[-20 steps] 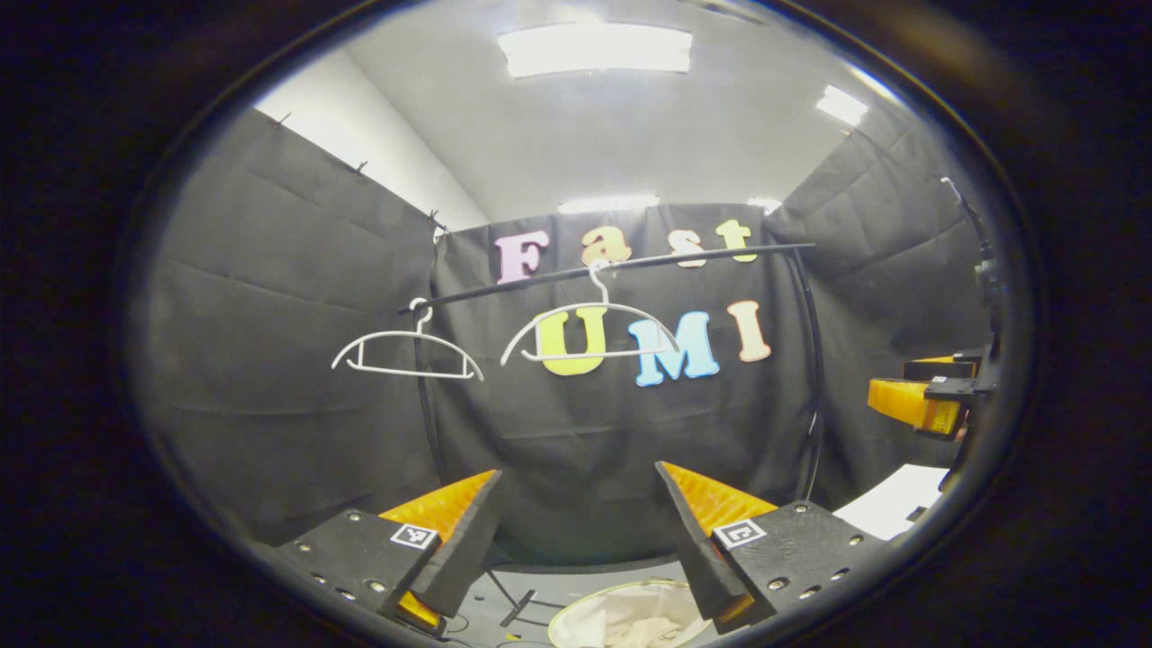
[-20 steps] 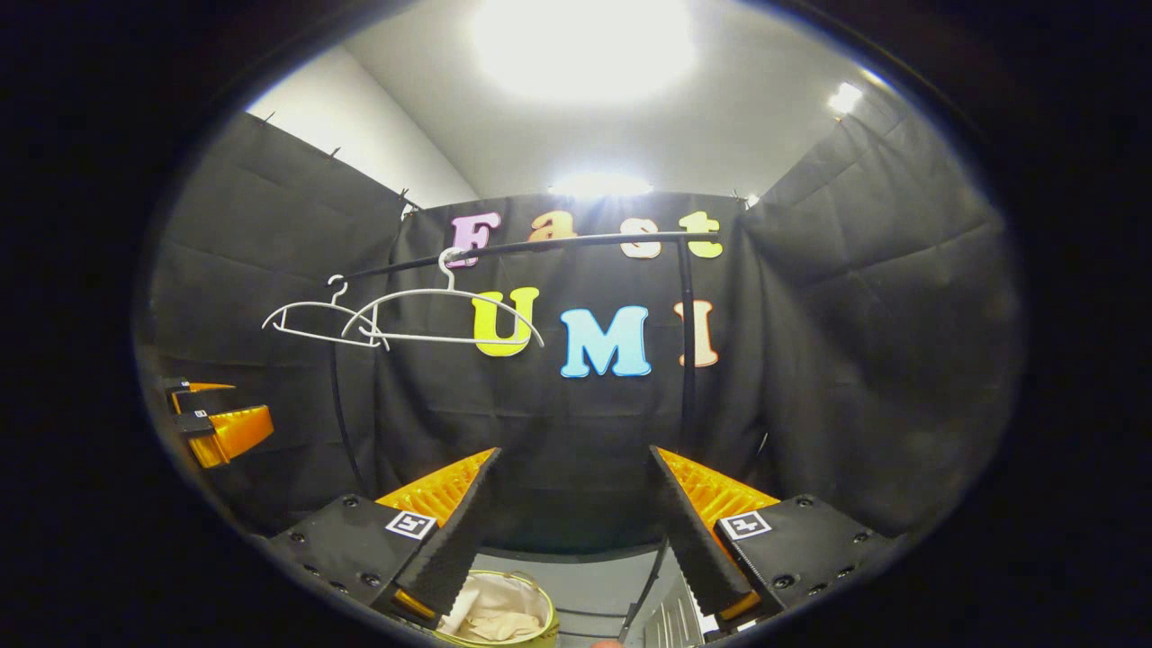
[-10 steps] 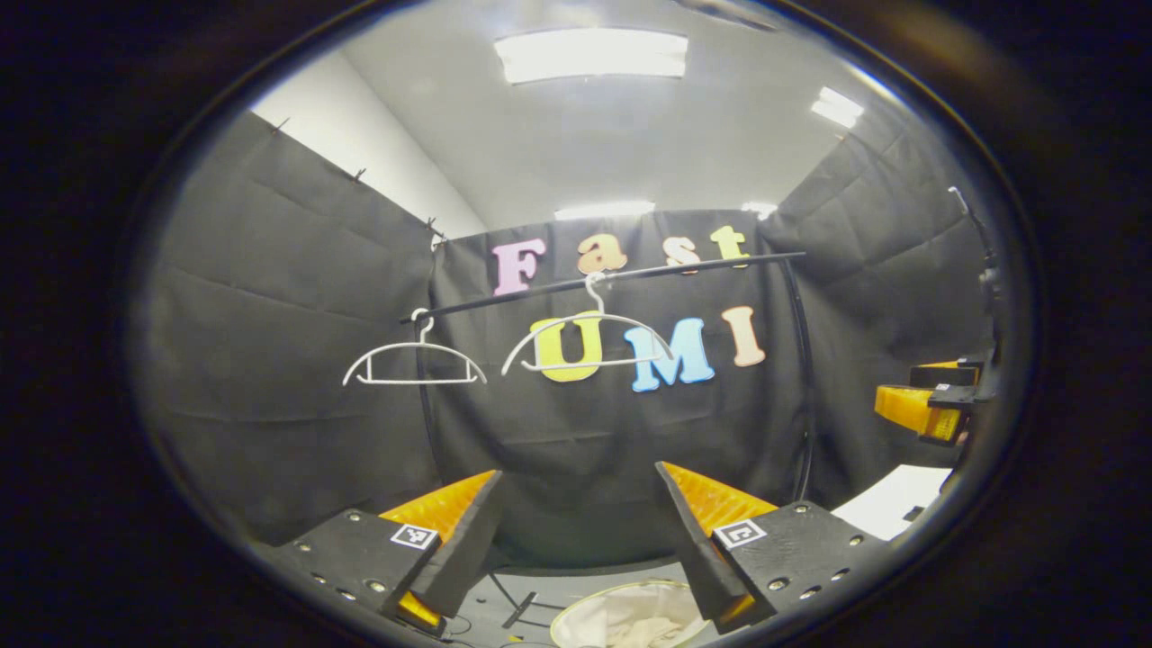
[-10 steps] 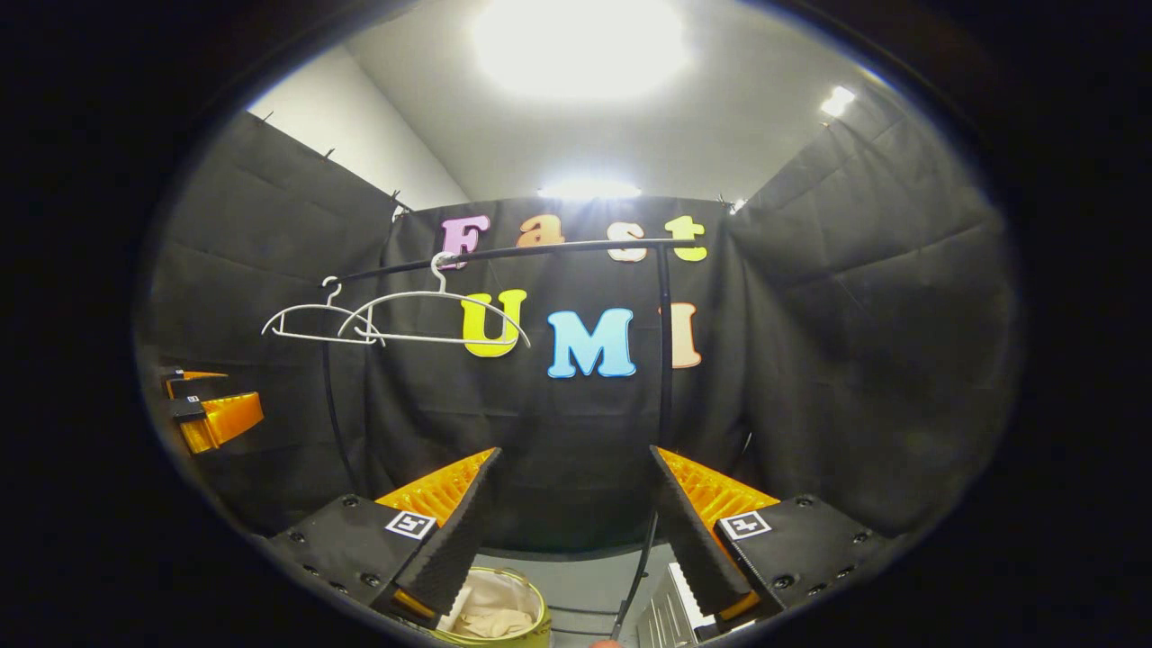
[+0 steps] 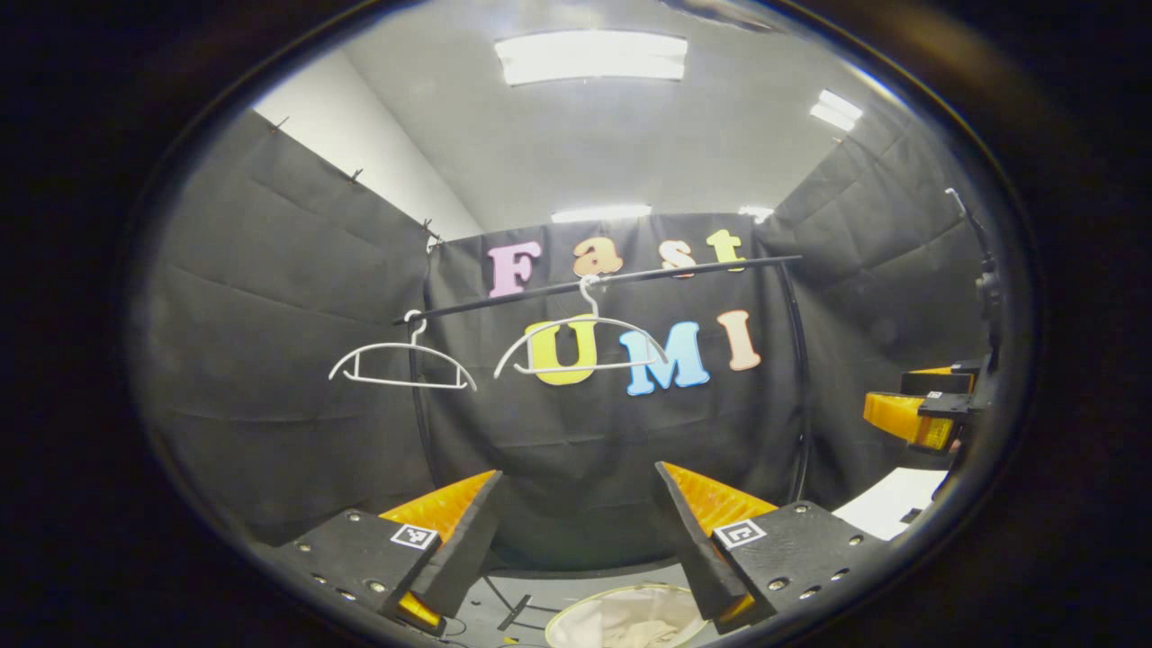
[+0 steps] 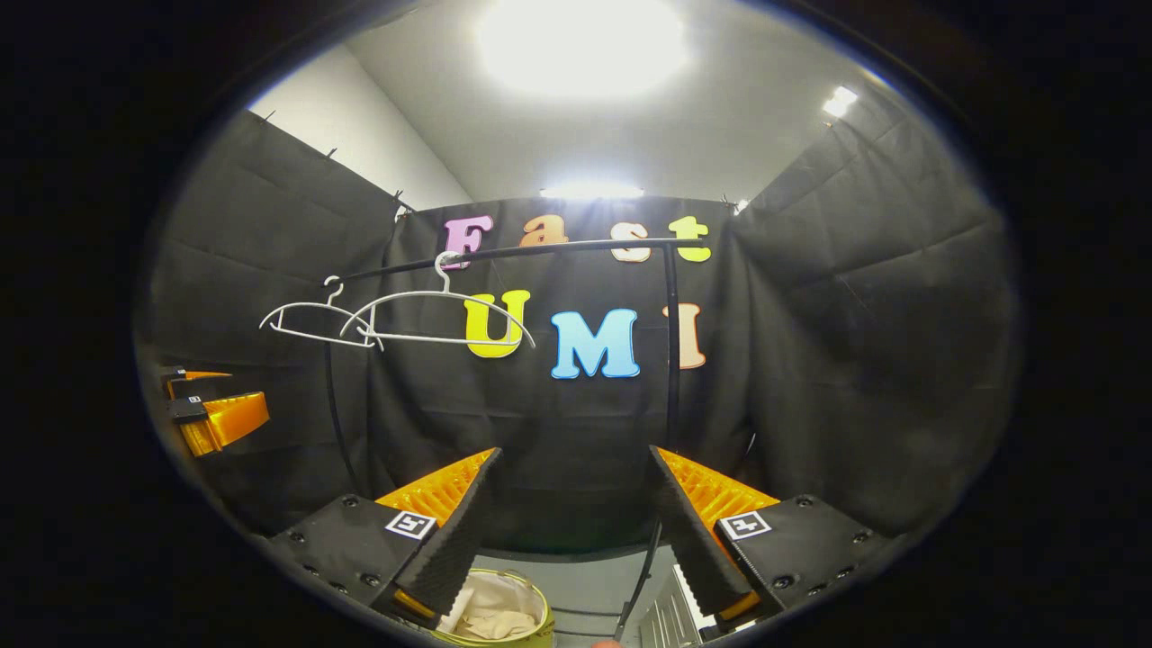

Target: Grasp the clothes on the hanger with both hands and then place them into the laundry hamper below.

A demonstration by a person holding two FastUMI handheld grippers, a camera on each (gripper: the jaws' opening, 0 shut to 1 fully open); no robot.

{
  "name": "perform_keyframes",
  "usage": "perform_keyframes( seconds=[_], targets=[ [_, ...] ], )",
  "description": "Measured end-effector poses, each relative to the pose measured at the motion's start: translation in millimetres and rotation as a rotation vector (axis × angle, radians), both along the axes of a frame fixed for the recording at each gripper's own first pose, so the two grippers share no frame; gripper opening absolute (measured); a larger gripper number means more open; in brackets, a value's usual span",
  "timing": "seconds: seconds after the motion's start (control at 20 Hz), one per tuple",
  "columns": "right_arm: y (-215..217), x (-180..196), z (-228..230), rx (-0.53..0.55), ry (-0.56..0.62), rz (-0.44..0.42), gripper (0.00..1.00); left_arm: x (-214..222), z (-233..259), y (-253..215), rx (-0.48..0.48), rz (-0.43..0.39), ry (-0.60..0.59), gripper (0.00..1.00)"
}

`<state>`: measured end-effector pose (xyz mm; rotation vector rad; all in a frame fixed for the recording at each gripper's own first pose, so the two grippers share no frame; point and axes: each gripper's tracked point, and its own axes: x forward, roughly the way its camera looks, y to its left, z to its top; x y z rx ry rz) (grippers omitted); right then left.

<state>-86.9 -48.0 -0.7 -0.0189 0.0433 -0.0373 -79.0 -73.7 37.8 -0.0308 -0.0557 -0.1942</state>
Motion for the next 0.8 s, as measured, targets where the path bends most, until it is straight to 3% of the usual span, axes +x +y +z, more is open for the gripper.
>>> perform_keyframes(
  seconds=[0.8],
  targets=[
    [8,22,-3,0.007,-0.013,0.042,0.99,15,-16,7,-0.024,0.045,0.002,0.95]
  ],
)
